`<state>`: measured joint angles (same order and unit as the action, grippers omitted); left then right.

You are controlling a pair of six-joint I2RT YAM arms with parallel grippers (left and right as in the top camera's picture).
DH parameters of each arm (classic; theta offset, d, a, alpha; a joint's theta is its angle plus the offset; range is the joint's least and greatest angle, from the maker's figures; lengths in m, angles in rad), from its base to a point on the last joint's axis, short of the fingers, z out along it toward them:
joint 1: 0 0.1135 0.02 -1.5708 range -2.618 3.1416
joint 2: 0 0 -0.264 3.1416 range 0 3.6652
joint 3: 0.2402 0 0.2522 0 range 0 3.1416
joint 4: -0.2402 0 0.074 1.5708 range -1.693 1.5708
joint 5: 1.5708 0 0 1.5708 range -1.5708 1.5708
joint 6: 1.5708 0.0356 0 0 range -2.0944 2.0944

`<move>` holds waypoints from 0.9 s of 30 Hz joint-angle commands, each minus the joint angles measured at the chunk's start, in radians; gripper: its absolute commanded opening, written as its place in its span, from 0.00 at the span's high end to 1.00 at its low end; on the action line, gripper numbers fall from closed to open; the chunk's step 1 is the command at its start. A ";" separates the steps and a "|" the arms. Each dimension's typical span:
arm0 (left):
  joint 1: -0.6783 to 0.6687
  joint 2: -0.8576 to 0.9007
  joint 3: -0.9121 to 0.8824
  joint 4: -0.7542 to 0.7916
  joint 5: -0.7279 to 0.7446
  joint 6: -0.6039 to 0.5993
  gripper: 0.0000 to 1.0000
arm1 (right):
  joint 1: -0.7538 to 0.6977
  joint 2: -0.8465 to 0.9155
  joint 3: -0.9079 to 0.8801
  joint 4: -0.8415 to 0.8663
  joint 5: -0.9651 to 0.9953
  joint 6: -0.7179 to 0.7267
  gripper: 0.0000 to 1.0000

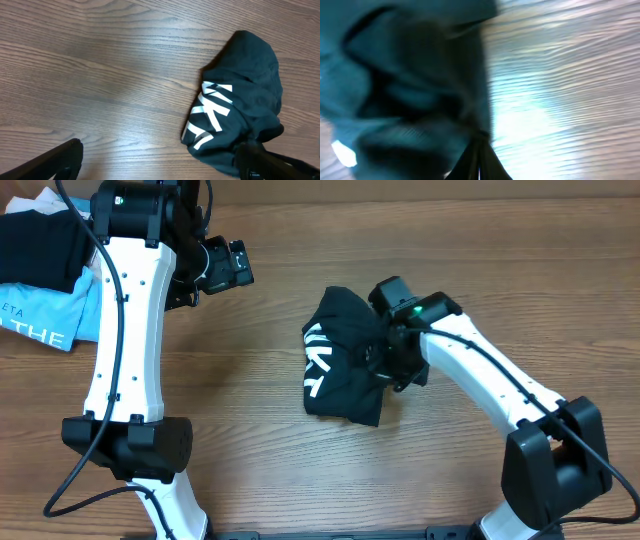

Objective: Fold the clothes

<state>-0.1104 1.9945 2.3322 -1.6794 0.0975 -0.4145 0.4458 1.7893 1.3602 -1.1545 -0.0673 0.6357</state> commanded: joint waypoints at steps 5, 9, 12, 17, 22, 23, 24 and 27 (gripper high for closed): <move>-0.001 -0.005 -0.005 -0.003 0.003 0.019 0.00 | -0.010 -0.021 0.025 -0.037 0.067 0.024 0.96; -0.002 -0.005 -0.005 -0.009 0.000 0.027 0.00 | -0.014 -0.080 0.169 -0.058 0.066 -0.038 0.50; -0.002 -0.005 -0.005 -0.010 0.000 0.035 0.00 | -0.050 -0.070 0.148 -0.040 0.055 -0.060 0.26; -0.002 -0.005 -0.005 -0.010 0.000 0.034 0.00 | -0.075 -0.014 0.000 0.104 -0.051 -0.086 0.26; -0.002 -0.005 -0.005 -0.010 0.000 0.034 0.00 | -0.075 0.005 -0.085 0.278 -0.122 -0.087 0.37; -0.002 -0.005 -0.005 -0.010 0.000 0.034 0.00 | -0.075 0.005 -0.099 0.304 -0.121 -0.087 0.46; -0.002 -0.005 -0.005 -0.010 0.002 0.034 0.00 | -0.075 0.005 -0.105 0.316 -0.122 -0.087 0.56; -0.003 -0.005 -0.005 -0.010 0.009 0.034 0.00 | -0.075 0.007 -0.124 0.335 -0.105 -0.086 0.81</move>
<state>-0.1104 1.9949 2.3314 -1.6871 0.0975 -0.4072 0.3691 1.7947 1.2560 -0.8303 -0.1799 0.5491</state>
